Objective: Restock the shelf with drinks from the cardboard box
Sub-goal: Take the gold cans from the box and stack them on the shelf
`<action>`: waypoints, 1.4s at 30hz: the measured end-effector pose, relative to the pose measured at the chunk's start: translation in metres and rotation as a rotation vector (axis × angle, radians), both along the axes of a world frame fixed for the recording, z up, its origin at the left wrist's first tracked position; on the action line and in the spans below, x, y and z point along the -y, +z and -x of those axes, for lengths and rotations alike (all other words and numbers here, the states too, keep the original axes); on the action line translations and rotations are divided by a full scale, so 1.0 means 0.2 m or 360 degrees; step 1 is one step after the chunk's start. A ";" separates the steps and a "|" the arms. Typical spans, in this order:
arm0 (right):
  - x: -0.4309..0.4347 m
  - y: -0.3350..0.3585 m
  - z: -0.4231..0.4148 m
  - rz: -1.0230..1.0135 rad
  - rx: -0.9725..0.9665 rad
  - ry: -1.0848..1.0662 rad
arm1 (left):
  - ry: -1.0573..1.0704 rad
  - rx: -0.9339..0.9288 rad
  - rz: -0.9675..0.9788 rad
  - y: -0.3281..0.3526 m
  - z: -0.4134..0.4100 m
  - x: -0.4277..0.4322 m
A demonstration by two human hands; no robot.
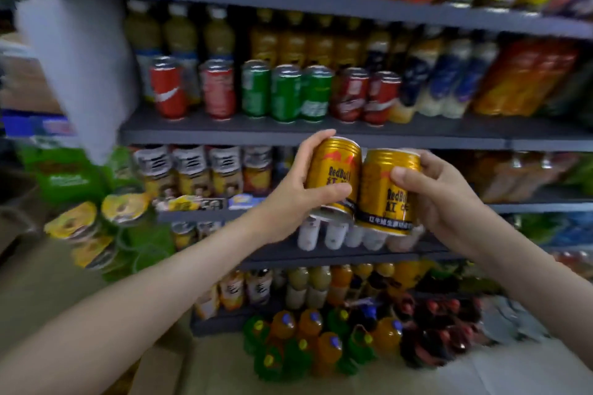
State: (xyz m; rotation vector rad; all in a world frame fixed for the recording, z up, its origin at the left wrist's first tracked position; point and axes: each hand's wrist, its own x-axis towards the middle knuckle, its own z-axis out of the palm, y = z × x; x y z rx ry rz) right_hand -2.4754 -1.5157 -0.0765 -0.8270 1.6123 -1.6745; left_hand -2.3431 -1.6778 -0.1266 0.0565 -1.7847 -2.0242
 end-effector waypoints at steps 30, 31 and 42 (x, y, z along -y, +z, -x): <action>-0.17 1.00 2.34 0.0241 -0.0948 -0.0046 | 0.0367 -0.0702 0.0652 1.09 1.97 -0.14; -0.15 1.02 2.40 0.0192 -0.1020 0.0000 | 0.0414 -0.0716 0.0653 1.09 1.99 -0.15; 0.05 1.25 2.80 -0.0507 -0.2123 0.0543 | 0.0860 -0.0733 0.0634 1.19 2.22 -0.28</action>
